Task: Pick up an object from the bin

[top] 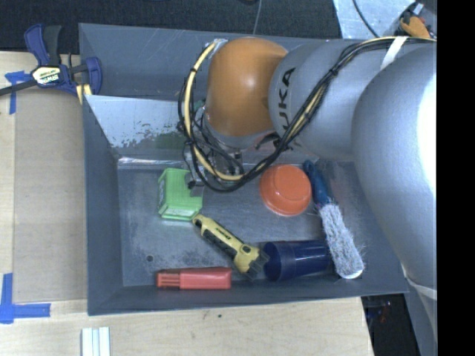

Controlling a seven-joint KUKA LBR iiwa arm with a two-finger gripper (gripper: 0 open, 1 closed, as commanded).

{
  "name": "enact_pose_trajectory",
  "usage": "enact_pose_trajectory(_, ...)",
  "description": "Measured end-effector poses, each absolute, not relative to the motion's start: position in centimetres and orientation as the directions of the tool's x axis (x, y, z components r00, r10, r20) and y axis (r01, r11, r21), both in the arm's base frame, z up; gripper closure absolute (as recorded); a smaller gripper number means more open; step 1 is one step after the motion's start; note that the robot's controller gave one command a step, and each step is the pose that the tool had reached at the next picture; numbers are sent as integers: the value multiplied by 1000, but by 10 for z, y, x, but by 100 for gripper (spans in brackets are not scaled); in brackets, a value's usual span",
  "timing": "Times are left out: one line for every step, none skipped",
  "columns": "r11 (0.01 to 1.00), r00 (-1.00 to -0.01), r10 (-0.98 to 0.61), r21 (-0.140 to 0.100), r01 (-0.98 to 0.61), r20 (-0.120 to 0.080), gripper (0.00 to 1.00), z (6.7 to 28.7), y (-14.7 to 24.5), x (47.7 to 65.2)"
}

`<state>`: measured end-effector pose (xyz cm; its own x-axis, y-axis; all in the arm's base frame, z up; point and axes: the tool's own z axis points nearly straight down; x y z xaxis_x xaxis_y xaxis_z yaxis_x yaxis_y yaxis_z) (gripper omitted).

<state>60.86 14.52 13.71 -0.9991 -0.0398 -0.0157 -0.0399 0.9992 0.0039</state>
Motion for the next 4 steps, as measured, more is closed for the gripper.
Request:
enact_pose_trajectory(999,-999,-40,4,-40,-16,100,137,145,609)
enact_pose_trajectory(969,-969,-246,2,-246,-25,100,196,170,586)
enact_pose_trajectory(997,-996,-70,19,-71,-48,100,110,147,614)
enact_pose_trajectory(997,-996,-74,14,-75,-53,100,112,145,615)
